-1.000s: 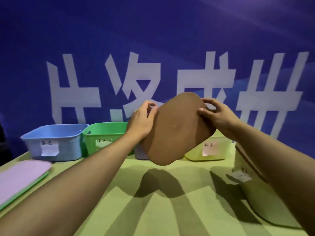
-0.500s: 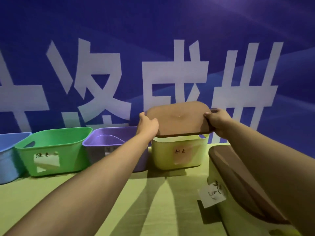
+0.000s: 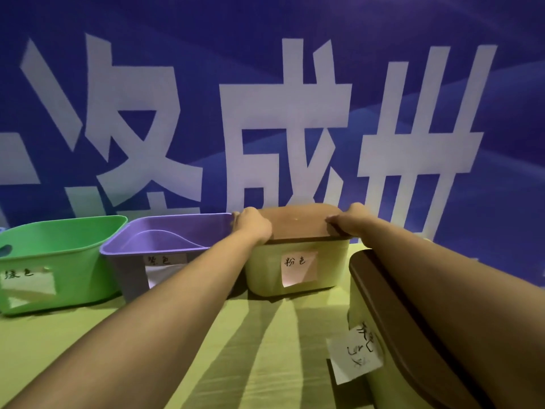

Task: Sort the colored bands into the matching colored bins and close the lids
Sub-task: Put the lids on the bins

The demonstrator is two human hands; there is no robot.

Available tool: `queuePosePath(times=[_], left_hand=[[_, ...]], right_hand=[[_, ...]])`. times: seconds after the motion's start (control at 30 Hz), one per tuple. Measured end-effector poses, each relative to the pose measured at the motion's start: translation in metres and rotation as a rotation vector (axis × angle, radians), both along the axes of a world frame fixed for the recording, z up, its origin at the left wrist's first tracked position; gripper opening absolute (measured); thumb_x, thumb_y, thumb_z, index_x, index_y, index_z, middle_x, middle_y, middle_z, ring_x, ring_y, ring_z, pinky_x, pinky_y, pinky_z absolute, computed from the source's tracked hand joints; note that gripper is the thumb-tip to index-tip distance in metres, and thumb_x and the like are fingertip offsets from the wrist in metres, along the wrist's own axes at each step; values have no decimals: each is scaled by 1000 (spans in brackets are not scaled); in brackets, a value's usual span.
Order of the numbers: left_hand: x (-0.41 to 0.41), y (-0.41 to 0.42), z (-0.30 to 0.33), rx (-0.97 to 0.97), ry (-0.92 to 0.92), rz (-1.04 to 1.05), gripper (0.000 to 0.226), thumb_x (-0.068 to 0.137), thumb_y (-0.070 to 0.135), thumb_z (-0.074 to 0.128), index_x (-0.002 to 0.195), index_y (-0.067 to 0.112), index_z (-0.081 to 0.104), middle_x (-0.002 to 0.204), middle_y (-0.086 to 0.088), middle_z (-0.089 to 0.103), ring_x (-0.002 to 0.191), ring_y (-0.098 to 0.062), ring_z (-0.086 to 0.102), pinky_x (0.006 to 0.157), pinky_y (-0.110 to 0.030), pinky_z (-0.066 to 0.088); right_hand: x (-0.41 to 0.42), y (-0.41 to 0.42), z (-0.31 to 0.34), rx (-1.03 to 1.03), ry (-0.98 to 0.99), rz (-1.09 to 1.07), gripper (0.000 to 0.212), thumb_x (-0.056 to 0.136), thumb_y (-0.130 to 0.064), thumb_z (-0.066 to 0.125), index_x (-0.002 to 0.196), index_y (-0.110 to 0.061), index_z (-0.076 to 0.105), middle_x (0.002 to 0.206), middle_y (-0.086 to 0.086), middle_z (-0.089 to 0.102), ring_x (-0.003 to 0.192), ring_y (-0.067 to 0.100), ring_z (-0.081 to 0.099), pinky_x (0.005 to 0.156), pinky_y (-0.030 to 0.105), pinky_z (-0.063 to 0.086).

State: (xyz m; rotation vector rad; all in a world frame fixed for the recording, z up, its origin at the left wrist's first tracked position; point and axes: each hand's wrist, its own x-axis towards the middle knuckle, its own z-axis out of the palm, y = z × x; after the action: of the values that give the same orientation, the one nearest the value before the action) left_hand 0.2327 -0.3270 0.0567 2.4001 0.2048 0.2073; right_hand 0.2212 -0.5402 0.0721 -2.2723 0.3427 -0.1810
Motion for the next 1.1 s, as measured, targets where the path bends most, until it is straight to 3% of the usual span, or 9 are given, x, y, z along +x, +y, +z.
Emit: queuePosePath(times=[0.2,0.3,0.4,0.53,0.67,0.77,0.87,1.0,1.1], left_hand=[[1,-4,-6,128,-58,-11,37,97,4,52,134,1,54,145,-21,47,128,-38,54,105,-46,51],[2,-4,-7,196,-78,-80,39,93,2,52,131,4,60,136,-18,58,121,-38,58,101,-45,53],[0,-3,-11,175,-132,-105,37,93,0,56,128,9,65,126,-14,64,110,-34,64,94,-46,58],[-6,-1,-12,174,-160,-112,38,93,-3,59,129,10,65,128,-13,62,111,-32,63,94,-45,59],[-5,2,-8,179,-187,-111,31,100,1,55,130,9,62,129,-14,59,109,-30,63,91,-38,58],[-4,4,-6,190,-213,-106,26,103,4,53,126,9,64,128,-14,59,110,-29,62,91,-37,57],[-2,8,-5,161,-237,-86,27,102,2,52,123,8,68,130,-14,60,113,-30,62,96,-41,57],[3,11,-9,202,-176,-97,32,99,2,58,130,11,65,130,-13,61,115,-30,62,97,-42,57],[4,9,-12,322,-125,-134,43,96,1,62,137,11,56,131,-13,58,118,-32,59,98,-44,56]], right_hand=[[5,-3,-6,77,23,12,44,97,-38,68,121,-1,62,112,15,66,83,22,58,74,32,49],[3,-12,-7,127,67,28,44,96,-41,69,121,-6,61,105,12,63,77,18,54,71,29,49],[-2,-18,-7,106,125,70,51,99,-48,61,131,-9,54,112,12,60,86,23,57,79,32,53],[-7,-10,-5,-39,129,62,63,105,-52,44,148,-7,36,133,18,53,109,31,59,94,39,54],[-6,-5,-6,-132,138,51,64,107,-55,34,135,1,50,115,17,58,96,28,58,85,34,50],[0,-5,-9,-87,113,26,65,106,-55,37,133,2,51,110,17,57,95,29,58,88,36,53],[2,-3,-8,-18,105,14,69,105,-56,41,143,1,40,124,21,57,103,32,58,87,38,53],[4,3,-8,-82,103,38,71,104,-56,42,147,0,32,133,22,54,120,36,59,90,38,51],[5,2,-10,-113,125,33,72,103,-58,43,144,1,37,125,20,57,112,34,60,92,38,51]])
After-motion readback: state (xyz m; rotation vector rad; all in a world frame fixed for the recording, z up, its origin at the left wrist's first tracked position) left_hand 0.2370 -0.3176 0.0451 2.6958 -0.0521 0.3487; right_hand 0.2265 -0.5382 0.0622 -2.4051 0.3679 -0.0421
